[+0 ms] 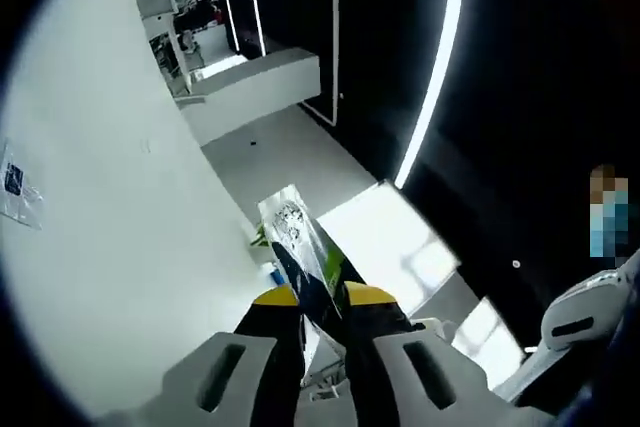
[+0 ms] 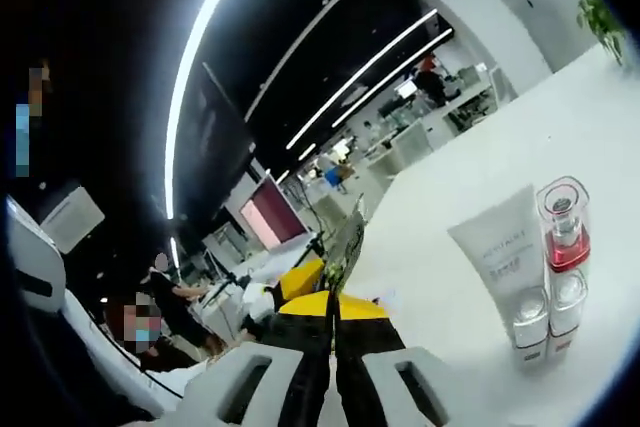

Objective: Arrange the skincare products in the storage area until every visible bottle or jar stands upright without overlapping.

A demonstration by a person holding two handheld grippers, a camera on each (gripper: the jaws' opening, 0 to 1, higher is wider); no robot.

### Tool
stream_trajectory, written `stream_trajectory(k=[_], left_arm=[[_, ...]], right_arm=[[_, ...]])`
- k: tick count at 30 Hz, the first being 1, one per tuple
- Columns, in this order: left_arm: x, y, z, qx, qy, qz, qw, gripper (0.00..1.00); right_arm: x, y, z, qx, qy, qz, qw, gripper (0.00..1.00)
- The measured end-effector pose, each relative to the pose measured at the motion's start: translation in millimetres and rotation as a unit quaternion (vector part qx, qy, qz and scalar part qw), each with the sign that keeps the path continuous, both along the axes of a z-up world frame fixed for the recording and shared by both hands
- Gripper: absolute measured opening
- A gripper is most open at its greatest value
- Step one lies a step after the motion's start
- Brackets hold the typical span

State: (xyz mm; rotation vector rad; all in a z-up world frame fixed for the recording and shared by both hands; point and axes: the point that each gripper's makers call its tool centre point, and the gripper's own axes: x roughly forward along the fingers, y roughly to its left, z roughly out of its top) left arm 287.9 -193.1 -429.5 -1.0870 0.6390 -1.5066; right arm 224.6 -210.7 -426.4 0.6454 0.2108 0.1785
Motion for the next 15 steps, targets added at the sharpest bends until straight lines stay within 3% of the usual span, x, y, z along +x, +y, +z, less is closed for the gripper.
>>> stream_trajectory(k=[1,3,10,15], left_arm=[[1.0,-0.5,-1.2,0.006,0.006,-0.003,1.0,0.07],[-0.5,-0.4,-7.3,0.031,-0.029,-0.006,0.9991,0.05],[-5.3,0.3,-12.8,0.067,-0.048,-0.024,0.9963,0.0],[-6.3,-0.3,-23.5,0.099,-0.074,-0.038,0.9916,0.0]], right_arm=[[-0.5,0.8,-0.3,0.005,-0.001,0.002,1.0,0.0],[-2.3,4.5,-8.2,-0.005,0.014,0.012,0.9998,0.0],[-6.2,8.6,-27.4,-0.032,0.039,0.02,0.9985,0.0],[-9.2,5.8,-40.6,-0.095,0.056,0.027,0.9935,0.0]])
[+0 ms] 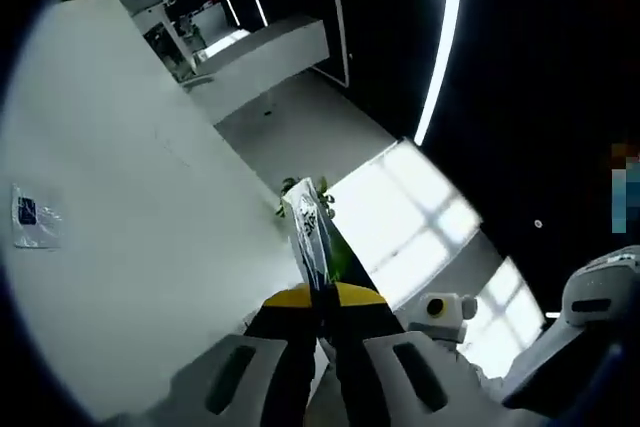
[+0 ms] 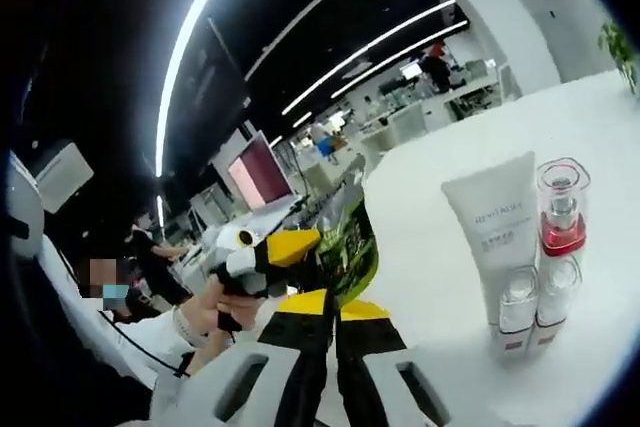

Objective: Arrange the skincare products in the storage area until every visible bottle or jar stands upright without overlapping.

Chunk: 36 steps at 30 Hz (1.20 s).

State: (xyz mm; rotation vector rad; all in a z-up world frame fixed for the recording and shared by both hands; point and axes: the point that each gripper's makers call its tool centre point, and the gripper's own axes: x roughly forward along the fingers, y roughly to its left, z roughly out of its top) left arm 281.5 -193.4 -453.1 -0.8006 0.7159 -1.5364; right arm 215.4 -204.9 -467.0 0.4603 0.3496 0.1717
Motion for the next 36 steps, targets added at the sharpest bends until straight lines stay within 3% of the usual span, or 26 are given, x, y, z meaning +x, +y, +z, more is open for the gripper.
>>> stream_trajectory(k=[6,13,16,19,23,36], left_arm=[[-2.1,-1.1,-17.4,0.045,-0.022,-0.018,0.9986,0.0],[0.4,1.8,-41.9,0.094,-0.034,-0.037,0.9943,0.0],[-5.8,0.2,-52.4,0.112,-0.039,-0.053,0.9914,0.0],[-11.4,0.1,-73.3,0.15,-0.068,-0.076,0.9834,0.0],[-12.4,-3.3,-90.8,0.17,-0.065,-0.094,0.9787,0.0],[-13.5,-26.1,-116.4,0.209,-0.053,-0.057,0.9747,0.0]], right_arm=[[-11.6,2.8,-26.1,-0.076,0.052,0.031,0.9953,0.01],[-29.1,1.0,-52.8,-0.096,0.1,0.04,0.9895,0.0],[-32.6,-2.4,-57.5,-0.098,0.105,0.04,0.9888,0.0],[-30.6,-4.2,-54.4,-0.099,0.098,0.035,0.9897,0.0],[-29.5,-6.4,-57.7,-0.118,0.101,0.037,0.9872,0.0],[-29.7,-10.7,-76.3,-0.189,0.128,0.066,0.9714,0.0]])
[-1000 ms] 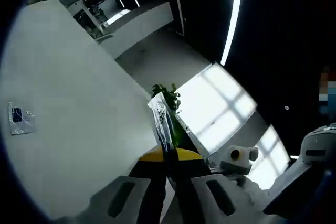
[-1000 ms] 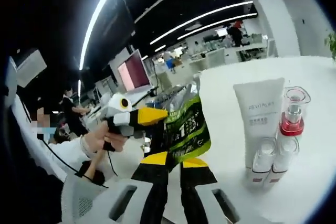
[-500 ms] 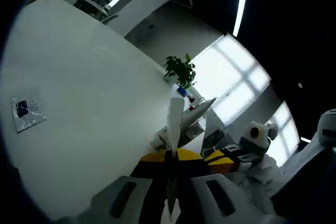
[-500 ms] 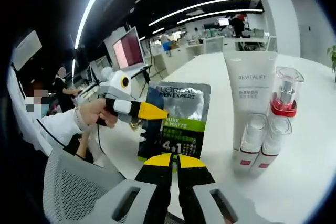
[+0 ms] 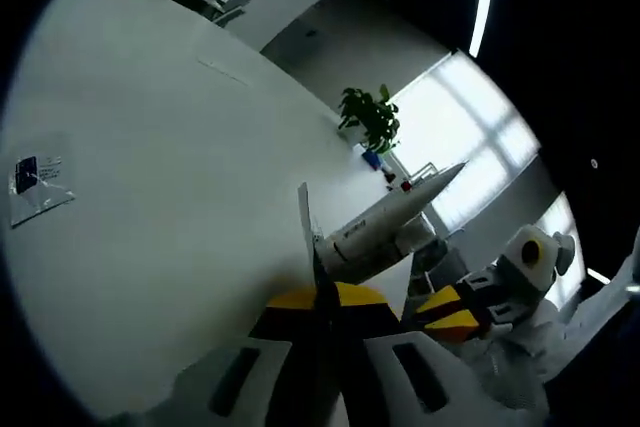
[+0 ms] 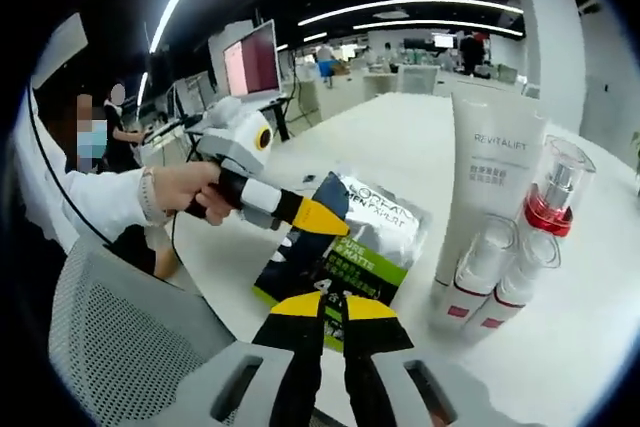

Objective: Arrange the skincare products in the storage area until every visible bottle or jar stands upright without overlapping.

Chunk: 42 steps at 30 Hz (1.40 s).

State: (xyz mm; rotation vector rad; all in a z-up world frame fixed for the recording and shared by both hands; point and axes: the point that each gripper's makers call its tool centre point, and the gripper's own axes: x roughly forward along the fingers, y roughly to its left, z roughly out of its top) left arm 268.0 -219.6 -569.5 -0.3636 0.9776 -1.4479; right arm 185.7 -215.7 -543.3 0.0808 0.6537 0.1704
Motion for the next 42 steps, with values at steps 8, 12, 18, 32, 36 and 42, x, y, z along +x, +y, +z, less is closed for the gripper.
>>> stream_trajectory(k=[8,12,18,32,36,42], left_arm=[[0.7,-9.1,-9.6,0.014,-0.021,0.018,0.9995,0.0],[3.3,-8.7,-21.2,0.03,-0.033,0.018,0.9988,0.0],[9.9,-12.5,-27.3,0.037,-0.053,0.02,0.9977,0.0],[10.2,-18.4,-32.4,0.045,-0.107,0.004,0.9933,0.0],[11.4,-19.4,-34.8,0.047,-0.119,-0.001,0.9918,0.0],[9.6,-23.0,-32.0,0.048,-0.147,-0.013,0.9879,0.0]], right_arm=[[13.5,-2.5,-17.1,-0.064,0.022,0.039,0.997,0.08],[22.2,-4.4,-30.1,-0.081,0.031,0.047,0.9951,0.09],[27.7,-8.5,-44.6,-0.11,0.047,0.064,0.9907,0.1],[38.3,-20.9,-63.5,-0.131,0.07,0.045,0.9879,0.14],[37.5,-28.1,-66.4,-0.125,0.076,0.031,0.9889,0.13],[33.3,-24.9,-72.6,-0.128,0.09,0.042,0.9868,0.1]])
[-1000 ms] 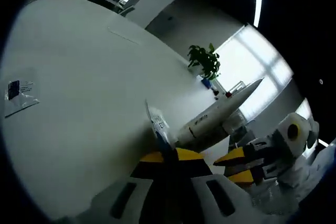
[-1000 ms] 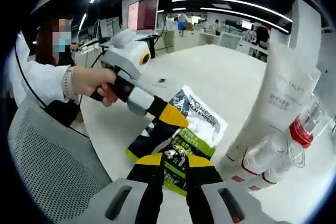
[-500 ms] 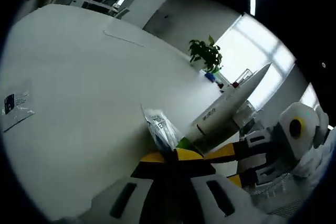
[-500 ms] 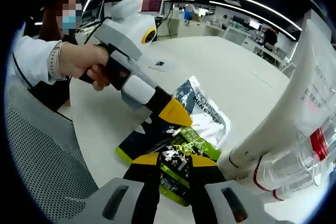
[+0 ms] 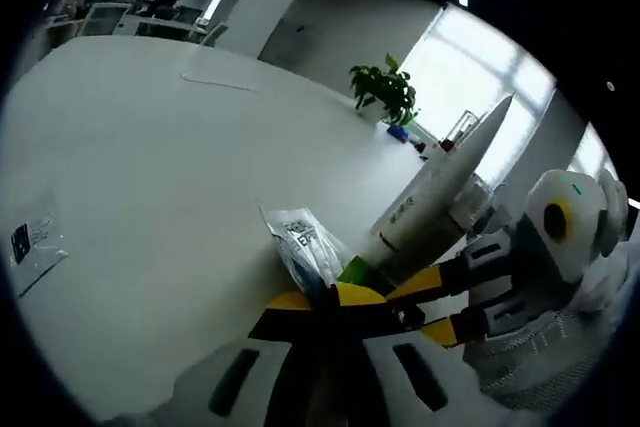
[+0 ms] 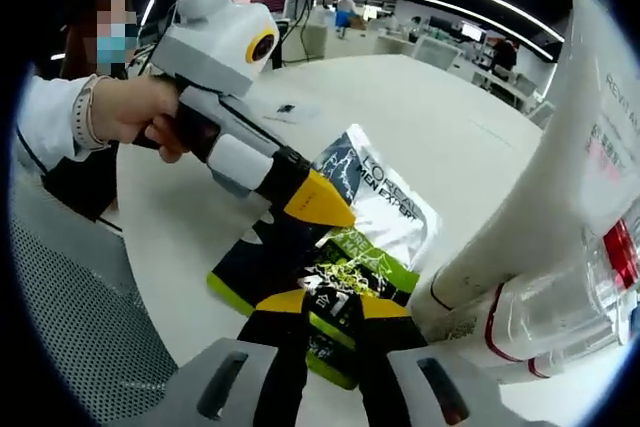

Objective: Arrange the skincare products in the storage area until every visible bottle or jar stands upright without overlapping.

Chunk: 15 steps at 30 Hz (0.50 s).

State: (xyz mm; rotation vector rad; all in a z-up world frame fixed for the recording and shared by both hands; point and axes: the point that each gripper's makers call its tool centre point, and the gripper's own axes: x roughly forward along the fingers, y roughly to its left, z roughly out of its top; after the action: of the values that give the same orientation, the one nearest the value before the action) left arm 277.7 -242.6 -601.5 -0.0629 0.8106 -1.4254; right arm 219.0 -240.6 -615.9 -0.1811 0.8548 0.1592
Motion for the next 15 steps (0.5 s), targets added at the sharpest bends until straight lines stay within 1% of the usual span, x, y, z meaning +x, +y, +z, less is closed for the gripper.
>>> stream_trajectory(k=[2,3,4,5,8,11,13,15], left_arm=[[-1.9,-1.7,-0.3,0.002,-0.007,-0.004,1.0,0.0],[0.6,-1.0,-0.6,0.0,-0.015,-0.008,0.9998,0.0],[1.2,-1.1,-0.4,-0.001,-0.024,-0.013,0.9996,0.0],[0.7,-2.6,0.6,-0.005,-0.043,-0.024,0.9988,0.01],[1.9,-3.8,1.6,-0.008,-0.05,-0.027,0.9984,0.02],[17.3,-3.0,2.2,-0.004,-0.097,-0.013,0.9952,0.08],[19.0,-0.4,2.4,-0.002,-0.104,-0.015,0.9945,0.12],[25.0,2.8,2.6,0.0,-0.111,-0.011,0.9938,0.14]], right_arm=[[-3.9,1.9,-3.8,0.003,0.013,0.003,0.9999,0.08],[-3.7,1.7,-3.3,0.0,0.008,0.005,1.0,0.08],[-3.7,1.7,-4.2,-0.001,0.009,0.006,0.9999,0.08],[-3.5,1.4,-4.5,0.001,0.011,0.002,0.9999,0.08],[-3.7,1.6,-4.5,-0.003,0.013,0.005,0.9999,0.08],[-4.1,1.5,-4.5,-0.002,0.014,0.004,0.9999,0.08],[-4.3,1.6,-4.5,-0.003,0.015,0.004,0.9999,0.08],[-4.3,1.7,-4.5,-0.005,0.015,0.006,0.9999,0.08]])
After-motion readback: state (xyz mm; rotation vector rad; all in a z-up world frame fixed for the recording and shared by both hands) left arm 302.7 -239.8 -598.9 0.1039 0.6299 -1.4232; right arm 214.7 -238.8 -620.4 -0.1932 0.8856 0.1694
